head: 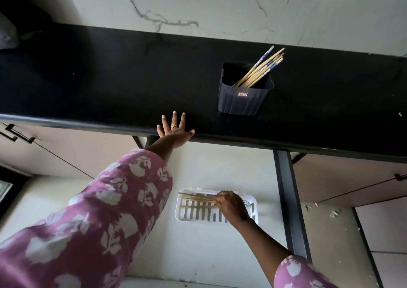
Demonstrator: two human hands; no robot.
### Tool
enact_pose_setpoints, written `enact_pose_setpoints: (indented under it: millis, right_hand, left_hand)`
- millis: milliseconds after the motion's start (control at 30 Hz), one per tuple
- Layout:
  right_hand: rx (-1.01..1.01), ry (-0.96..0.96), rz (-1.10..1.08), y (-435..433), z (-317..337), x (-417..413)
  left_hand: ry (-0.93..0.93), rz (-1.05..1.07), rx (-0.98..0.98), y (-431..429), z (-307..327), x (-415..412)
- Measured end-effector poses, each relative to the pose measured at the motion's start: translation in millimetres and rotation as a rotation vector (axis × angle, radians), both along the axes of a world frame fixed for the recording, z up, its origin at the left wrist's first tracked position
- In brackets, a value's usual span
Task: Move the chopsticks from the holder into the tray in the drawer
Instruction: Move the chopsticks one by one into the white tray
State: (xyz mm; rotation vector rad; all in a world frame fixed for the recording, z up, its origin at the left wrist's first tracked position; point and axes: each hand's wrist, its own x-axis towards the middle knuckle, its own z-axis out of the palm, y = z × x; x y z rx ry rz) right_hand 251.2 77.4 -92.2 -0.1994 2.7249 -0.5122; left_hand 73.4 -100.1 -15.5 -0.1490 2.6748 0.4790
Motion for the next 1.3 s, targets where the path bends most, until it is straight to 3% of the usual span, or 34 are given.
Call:
enact_pose_setpoints:
  millis: [167,233,300,433,733,933,1100,1300]
  right_hand:
    - [0.144,-0.094,0.094,-7.1,-7.1,10.6]
    - [0.173,-0.034,0.055,-6.9,-16.1,8.5]
    - [0.171,-0.097,0.082,-8.7,-17.6,7.3]
    - [0.172,-0.089,0.02,-17.1,-20.7,6.8]
    - [0.21,-0.009,0.087,-16.5,-35.2,-0.8]
    - [0.243,-0.061,0.159,-10.1,-40.9,5.3]
    - [0.197,-0.11,0.15,-10.6,-38.8,3.2]
    - [0.102,-0.035,0.085,-10.2,-35.9,2.3]
  left_hand:
    - [-0.064,-0.018,-0.011,-2.8,2.0,-8.1]
    - [-0.082,-0.027,-0.01,-4.2,1.8,-10.3]
    - [-0.091,-0.03,-0.002,-5.5,1.3,-12.2]
    - [-0.098,-0.023,-0.014,-6.3,-2.5,-15.2]
    - [-0.089,0.0,-0.023,-5.4,-5.0,-15.5]
    - [-0.069,0.015,-0.003,-3.6,-3.9,-13.1]
    - [-0.062,0.026,0.001,-2.1,-2.8,-11.5]
    - [-0.07,0.017,-0.009,-2.5,-0.5,-11.2]
